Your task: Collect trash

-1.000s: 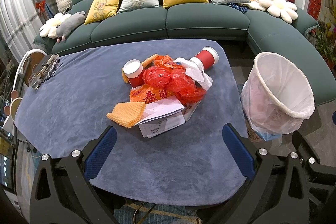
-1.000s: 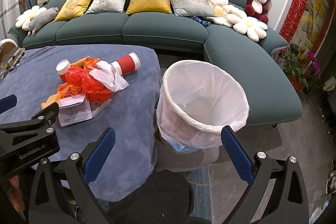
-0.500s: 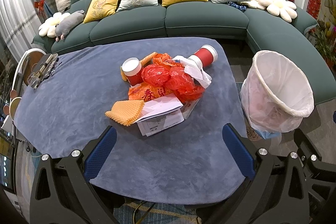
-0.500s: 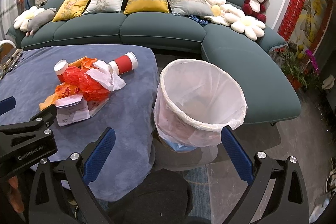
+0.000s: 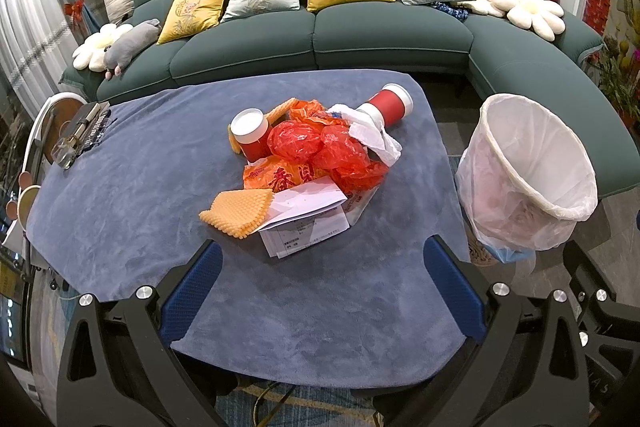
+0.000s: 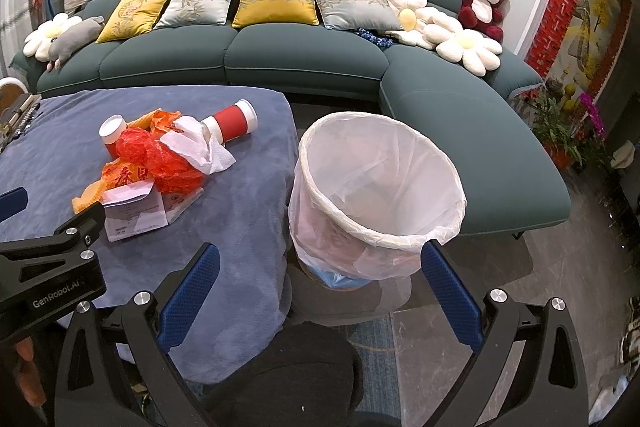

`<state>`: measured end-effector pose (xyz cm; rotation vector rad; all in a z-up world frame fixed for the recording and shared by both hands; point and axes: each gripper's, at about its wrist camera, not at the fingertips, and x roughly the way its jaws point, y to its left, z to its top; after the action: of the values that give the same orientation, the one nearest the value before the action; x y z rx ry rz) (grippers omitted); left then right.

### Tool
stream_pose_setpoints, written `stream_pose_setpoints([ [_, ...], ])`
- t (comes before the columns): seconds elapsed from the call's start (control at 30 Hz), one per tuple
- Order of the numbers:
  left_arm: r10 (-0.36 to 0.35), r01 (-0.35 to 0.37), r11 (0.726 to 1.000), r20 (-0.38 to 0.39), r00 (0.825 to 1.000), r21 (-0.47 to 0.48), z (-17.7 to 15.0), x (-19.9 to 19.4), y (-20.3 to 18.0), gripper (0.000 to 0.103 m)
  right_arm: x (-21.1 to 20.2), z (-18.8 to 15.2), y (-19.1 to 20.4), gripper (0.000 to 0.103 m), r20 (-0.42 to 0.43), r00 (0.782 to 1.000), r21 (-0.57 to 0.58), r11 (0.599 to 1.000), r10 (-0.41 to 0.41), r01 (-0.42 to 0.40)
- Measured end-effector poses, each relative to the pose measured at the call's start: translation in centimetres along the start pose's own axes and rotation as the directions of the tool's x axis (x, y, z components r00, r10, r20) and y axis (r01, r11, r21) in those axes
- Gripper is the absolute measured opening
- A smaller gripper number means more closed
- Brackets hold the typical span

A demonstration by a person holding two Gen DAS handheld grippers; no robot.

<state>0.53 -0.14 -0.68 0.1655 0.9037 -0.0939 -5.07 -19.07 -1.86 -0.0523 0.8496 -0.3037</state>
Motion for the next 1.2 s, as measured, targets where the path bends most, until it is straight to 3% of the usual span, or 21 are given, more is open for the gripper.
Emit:
stream_pose_setpoints([
  [1.2, -0.006, 0.006, 1.000, 0.007, 1.000, -0.002, -0.94, 0.23, -0.35, 0.096, -0.07, -0.24, -0.18, 0.096, 0.014, 1.000, 0.018, 1.000, -0.020, 0.020],
])
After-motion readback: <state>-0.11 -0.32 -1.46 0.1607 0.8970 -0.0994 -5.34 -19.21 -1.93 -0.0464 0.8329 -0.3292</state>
